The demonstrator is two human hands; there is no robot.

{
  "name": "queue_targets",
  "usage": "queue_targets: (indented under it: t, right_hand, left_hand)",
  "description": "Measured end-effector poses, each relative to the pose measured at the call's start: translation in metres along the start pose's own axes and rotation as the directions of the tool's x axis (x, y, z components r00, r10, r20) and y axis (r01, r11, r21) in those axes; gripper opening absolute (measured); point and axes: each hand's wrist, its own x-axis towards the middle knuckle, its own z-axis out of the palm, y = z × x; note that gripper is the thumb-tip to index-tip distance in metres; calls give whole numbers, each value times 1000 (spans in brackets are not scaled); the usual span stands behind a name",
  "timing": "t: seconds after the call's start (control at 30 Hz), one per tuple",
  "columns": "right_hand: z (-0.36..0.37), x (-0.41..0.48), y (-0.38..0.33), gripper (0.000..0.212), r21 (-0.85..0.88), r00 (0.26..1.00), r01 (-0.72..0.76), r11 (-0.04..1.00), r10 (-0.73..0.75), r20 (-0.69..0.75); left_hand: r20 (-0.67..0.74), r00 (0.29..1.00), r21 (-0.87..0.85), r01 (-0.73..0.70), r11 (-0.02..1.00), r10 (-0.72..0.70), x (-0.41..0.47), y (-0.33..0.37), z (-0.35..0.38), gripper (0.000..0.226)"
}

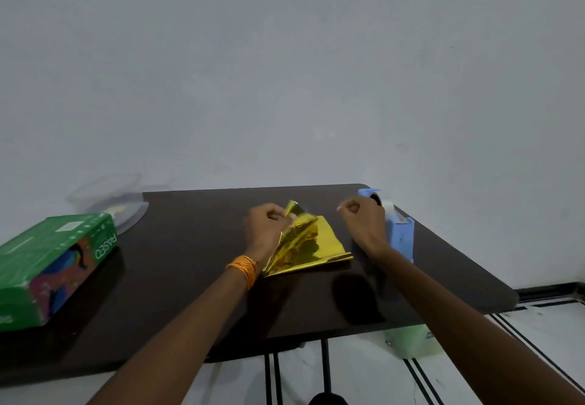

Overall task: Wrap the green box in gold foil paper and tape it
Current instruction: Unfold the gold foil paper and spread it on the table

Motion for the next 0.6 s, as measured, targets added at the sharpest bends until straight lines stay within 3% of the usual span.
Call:
queue_targets:
  t: [0.07, 0.13, 0.17, 0.27, 0.37, 0.47, 0.6]
  right_hand:
    - [18, 9, 4, 22, -125, 991, 15, 992, 2, 135]
    - [39, 17, 9, 16, -258, 956, 79, 963, 0, 293]
    - [50, 19, 8, 24, -303, 937, 129, 944, -16, 348]
    - [74, 30, 3, 38, -402, 907, 261, 878, -80, 414]
    - [94, 42, -5, 38, -491, 871, 315, 812, -42, 489]
    - [114, 48, -5, 28, -511, 850, 282, 812, 35, 525]
    - [128, 50, -5, 15, -431, 892, 227, 873, -8, 452]
  left_hand:
    - [-129, 985, -149, 98, 984, -118, 10, -7, -23, 20]
    - [-214, 963, -173, 126, 977, -163, 15, -16, -46, 19]
    - [-251, 952, -162, 136, 977, -174, 15, -20, -59, 19]
    - [-309, 923, -193, 177, 965, -231, 12, -30, -91, 18]
    - [-302, 901, -172, 270, 947, -312, 11, -44, -126, 29]
    - [-263, 887, -92, 368, 925, -379, 15, -58, -157, 43]
    - [-123, 870, -151, 460, 875, -478, 27, -56, -176, 18]
